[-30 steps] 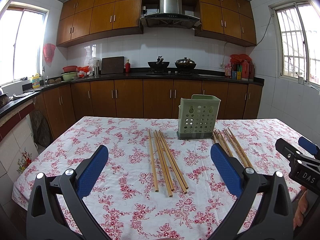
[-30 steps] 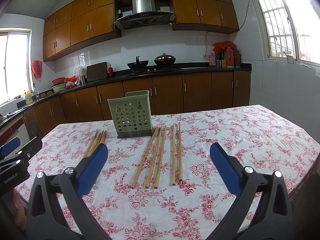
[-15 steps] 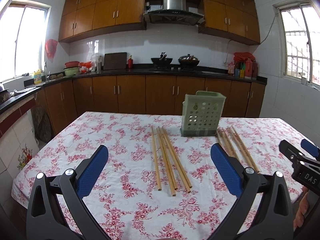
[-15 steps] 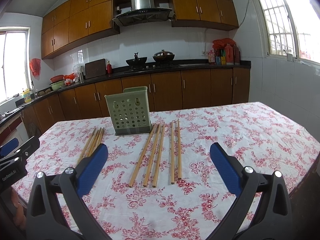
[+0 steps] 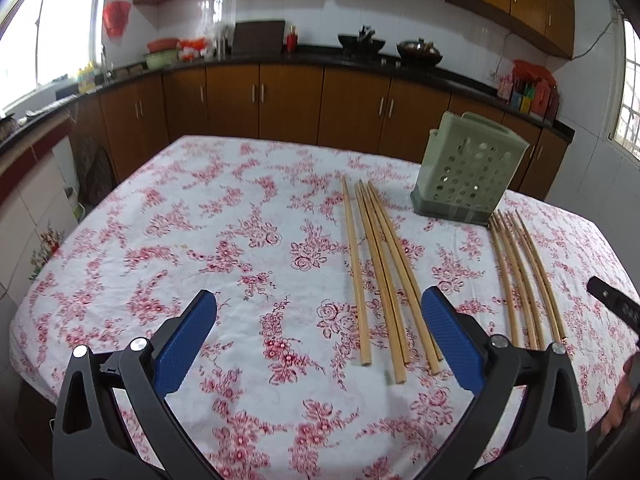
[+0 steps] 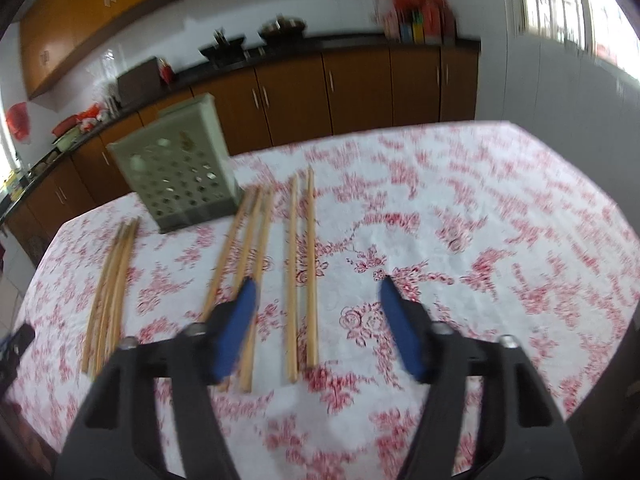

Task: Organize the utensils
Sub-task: 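Lower the left gripper onto one wooden chopstick and close it while the right gripper grasps another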

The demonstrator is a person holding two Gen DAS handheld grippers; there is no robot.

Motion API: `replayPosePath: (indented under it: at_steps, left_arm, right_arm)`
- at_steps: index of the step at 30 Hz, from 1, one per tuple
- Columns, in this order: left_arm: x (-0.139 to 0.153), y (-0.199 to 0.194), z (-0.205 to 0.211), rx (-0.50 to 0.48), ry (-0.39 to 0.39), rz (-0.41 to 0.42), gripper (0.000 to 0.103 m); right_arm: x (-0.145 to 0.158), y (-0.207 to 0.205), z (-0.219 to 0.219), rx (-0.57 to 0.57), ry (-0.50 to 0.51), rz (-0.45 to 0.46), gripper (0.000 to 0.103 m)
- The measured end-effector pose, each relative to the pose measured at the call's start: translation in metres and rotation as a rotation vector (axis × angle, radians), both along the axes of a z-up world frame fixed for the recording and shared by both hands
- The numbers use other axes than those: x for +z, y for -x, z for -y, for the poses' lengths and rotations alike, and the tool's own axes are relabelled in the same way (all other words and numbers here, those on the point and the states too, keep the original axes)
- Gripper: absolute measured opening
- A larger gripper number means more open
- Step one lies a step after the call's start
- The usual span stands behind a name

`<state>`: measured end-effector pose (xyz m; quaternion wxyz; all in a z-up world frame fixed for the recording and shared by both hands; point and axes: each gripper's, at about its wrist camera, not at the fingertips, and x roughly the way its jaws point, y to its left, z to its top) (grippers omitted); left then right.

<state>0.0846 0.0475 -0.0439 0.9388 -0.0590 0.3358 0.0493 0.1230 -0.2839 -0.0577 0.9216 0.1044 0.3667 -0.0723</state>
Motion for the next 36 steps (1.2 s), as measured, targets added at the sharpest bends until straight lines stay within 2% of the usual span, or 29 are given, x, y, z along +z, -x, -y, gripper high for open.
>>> replayPosePath:
  at_steps: [2, 3, 4, 7, 10, 12, 15, 23, 25, 28, 36]
  left_arm:
    - [-0.003, -0.008, -0.001, -0.005, 0.004, -0.025, 0.100]
    - [-0.004, -0.012, -0.001, -0.010, 0.008, -0.032, 0.096]
    - [-0.005, -0.016, -0.002, -0.015, 0.008, -0.041, 0.088]
    - [-0.008, -0.027, 0.000, -0.039, 0.011, -0.072, 0.074]
    - [-0.012, -0.037, 0.003, -0.064, 0.013, -0.090, 0.071]
    - [-0.013, -0.043, 0.005, -0.078, 0.007, -0.101, 0.066]
    - [-0.017, -0.053, 0.008, -0.104, 0.011, -0.122, 0.059]
    - [-0.037, -0.082, 0.020, -0.155, -0.026, -0.209, 0.038]
    - [-0.044, -0.089, 0.024, -0.166, -0.046, -0.240, 0.023]
    - [-0.049, -0.098, 0.027, -0.169, -0.082, -0.247, 0.008]
    - [-0.049, -0.133, -0.007, -0.137, -0.086, -0.231, 0.008]
  right_arm:
    - [-0.007, -0.020, 0.002, 0.001, -0.013, -0.053, 0.038]
    - [-0.010, -0.028, 0.002, 0.004, -0.016, -0.072, 0.033]
    - [-0.014, -0.039, 0.000, 0.013, -0.019, -0.097, 0.032]
    - [-0.022, -0.058, -0.005, 0.034, -0.009, -0.132, 0.027]
    - [-0.034, -0.076, -0.010, 0.050, 0.008, -0.179, 0.024]
    - [-0.042, -0.084, -0.012, 0.047, 0.026, -0.213, 0.015]
    - [-0.045, -0.083, -0.010, 0.038, 0.034, -0.197, 0.009]
    - [-0.043, -0.081, 0.004, 0.013, 0.033, -0.184, 0.008]
    - [-0.043, -0.082, 0.003, 0.017, 0.038, -0.179, 0.008]
    - [-0.045, -0.088, 0.006, 0.021, 0.039, -0.177, 0.008]
    - [-0.046, -0.111, 0.037, -0.044, 0.044, -0.179, 0.008]
